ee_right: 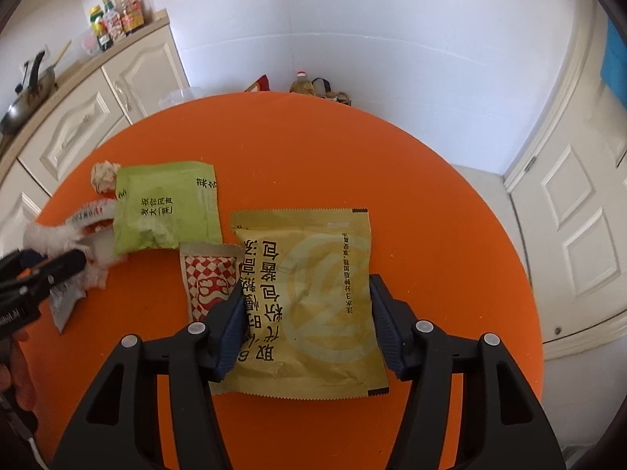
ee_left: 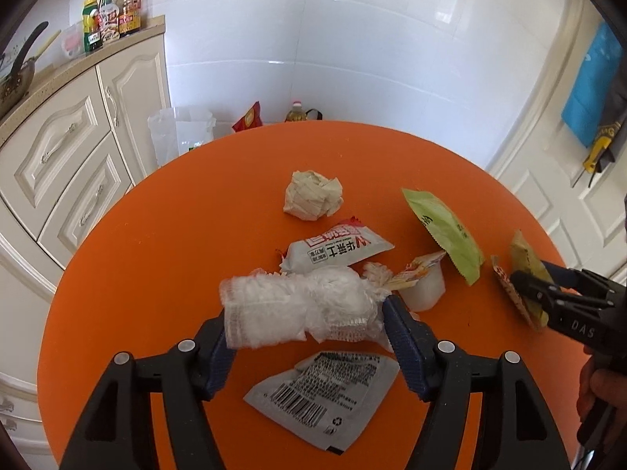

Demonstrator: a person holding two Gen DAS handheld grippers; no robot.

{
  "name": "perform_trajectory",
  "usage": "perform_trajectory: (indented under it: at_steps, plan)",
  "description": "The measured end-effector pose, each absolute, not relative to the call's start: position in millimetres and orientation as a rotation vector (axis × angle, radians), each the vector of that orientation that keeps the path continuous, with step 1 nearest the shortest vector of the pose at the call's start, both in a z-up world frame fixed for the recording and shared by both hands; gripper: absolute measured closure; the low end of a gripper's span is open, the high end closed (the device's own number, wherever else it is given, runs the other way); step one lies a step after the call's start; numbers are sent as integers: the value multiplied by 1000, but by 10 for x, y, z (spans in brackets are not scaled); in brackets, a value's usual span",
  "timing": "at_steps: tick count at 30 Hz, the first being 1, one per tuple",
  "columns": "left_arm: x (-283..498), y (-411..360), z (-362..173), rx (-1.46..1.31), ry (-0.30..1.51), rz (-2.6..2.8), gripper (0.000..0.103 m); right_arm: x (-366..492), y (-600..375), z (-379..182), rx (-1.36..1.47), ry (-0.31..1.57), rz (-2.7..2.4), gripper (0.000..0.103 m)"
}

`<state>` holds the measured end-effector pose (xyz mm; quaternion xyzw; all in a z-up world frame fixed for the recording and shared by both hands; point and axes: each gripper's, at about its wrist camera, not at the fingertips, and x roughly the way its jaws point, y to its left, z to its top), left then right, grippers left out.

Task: Collect trash
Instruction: 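Grasp the white tissue with the left tool while the right tool grasps the yellow snack bag, then carry the tissue and yellow bag to the blue bin and open both tools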

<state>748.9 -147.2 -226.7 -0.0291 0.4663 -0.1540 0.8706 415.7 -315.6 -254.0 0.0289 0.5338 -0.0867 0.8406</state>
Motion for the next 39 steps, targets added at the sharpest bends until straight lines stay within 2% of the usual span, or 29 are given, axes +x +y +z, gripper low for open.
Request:
perform_trajectory:
  at_steps: [2,3,7,13,22,39]
  plan:
    - [7410,-1372,-2313,-84,968,-328,57,4132,-3180,-2535,66,1124,-182,58]
    - [7300,-1335,-2317,-98,980,-326,78,4120,-3196,-2528,76,1121,-175,59]
    - [7293,-1251,-2362,-123,982,-337,85,4071,-3216,-2511,90,1113,-167,64]
    - [7119,-971,-2370,-178,965,-315,87,3913,-3280,-2453,190,1099,-135,68]
    - [6362,-668,-2105,-159,866,-321,87,3600,-3184,-2253,237,1055,-98,69]
    - [5033,-973,-1353,-90,732,-487,87,2857,-3015,-1490,216,902,-84,69]
